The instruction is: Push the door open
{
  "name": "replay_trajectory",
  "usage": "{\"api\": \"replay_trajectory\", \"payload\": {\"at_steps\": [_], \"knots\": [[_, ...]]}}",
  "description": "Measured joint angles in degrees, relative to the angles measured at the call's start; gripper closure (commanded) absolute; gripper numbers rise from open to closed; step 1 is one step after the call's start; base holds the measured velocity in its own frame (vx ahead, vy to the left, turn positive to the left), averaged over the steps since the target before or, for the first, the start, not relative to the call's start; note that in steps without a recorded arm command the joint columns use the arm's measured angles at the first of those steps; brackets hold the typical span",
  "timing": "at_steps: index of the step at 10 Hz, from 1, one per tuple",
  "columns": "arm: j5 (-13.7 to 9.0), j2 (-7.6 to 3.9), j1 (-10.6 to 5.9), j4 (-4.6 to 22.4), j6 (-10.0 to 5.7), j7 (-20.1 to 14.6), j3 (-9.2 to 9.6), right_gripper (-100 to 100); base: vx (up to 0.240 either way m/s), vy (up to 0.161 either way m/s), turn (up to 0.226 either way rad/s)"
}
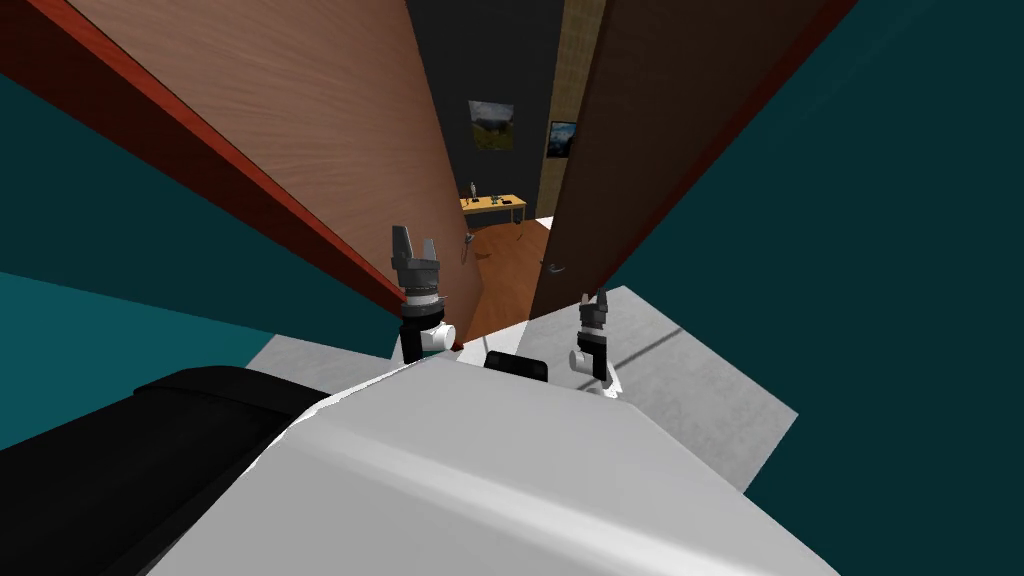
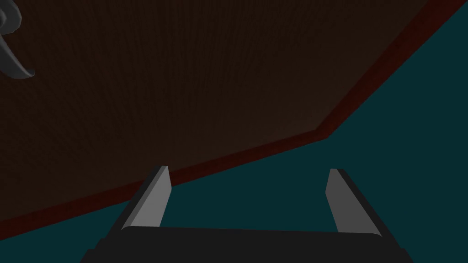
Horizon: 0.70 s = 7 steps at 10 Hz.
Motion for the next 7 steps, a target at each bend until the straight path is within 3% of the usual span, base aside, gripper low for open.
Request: {"api": "replay_trajectory", "payload": {"at_steps": [5, 7], "knots": [[-0.3, -0.60, -3.19, 7.8, -1.23, -0.1, 0.03, -100, 0.028, -0.086, 0.129], [-0.4, -0.83, -4.63, 11.4, -1.52, -0.2, 0.03, -100, 0.034, -0.114, 0.207]]}}
